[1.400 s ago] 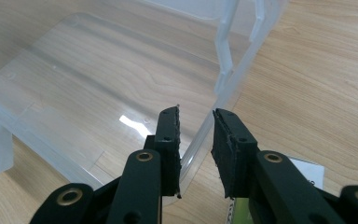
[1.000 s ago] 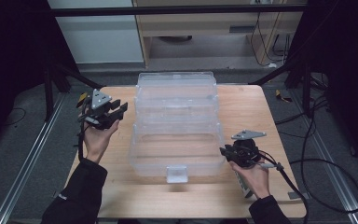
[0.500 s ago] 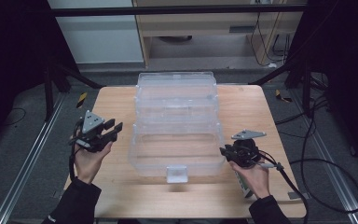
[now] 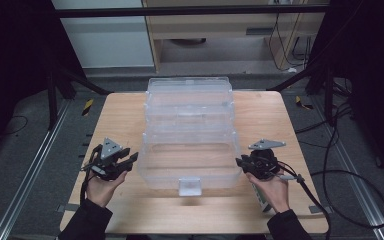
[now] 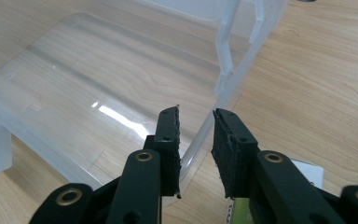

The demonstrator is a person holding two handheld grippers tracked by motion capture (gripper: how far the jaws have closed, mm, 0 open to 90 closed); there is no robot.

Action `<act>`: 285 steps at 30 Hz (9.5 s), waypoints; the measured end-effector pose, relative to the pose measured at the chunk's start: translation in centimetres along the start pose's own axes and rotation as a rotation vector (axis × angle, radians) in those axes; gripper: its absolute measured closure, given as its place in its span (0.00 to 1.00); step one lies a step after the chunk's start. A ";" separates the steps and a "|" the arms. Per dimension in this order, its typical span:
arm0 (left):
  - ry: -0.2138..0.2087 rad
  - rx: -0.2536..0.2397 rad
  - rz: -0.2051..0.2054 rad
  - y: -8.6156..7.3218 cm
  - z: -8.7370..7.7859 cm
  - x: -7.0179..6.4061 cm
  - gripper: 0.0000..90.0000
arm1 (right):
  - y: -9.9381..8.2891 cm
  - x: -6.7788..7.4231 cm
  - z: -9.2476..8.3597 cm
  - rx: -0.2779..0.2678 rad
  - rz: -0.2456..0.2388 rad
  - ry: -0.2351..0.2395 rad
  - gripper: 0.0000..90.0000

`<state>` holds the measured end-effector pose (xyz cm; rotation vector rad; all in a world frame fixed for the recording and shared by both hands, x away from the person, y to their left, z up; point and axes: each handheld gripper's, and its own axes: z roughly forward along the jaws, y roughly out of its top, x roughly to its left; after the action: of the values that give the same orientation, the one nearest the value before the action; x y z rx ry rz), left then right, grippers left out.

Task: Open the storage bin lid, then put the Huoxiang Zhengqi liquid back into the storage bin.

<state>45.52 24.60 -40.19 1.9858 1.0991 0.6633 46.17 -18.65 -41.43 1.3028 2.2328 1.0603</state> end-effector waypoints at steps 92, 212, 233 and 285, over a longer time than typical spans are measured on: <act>-0.006 0.123 0.049 -0.6 2.1 -2.1 0.58 | 1.3 -2.1 -6.2 0.345 0.008 -0.069 0.42; 0.129 0.172 -0.083 -3.2 2.2 5.4 0.50 | 2.2 -2.5 -3.0 0.621 0.040 -0.123 0.71; 0.129 0.183 -0.080 -3.3 2.4 5.3 0.48 | 5.8 -3.0 -7.2 0.514 0.027 -0.148 0.71; 0.144 0.198 -0.086 -3.6 2.6 5.7 0.43 | 13.0 1.0 -9.8 0.369 -0.185 -0.089 0.71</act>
<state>48.54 29.78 -44.14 2.0685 1.3750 0.6828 47.33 -18.14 -25.17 1.2181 2.5007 0.5311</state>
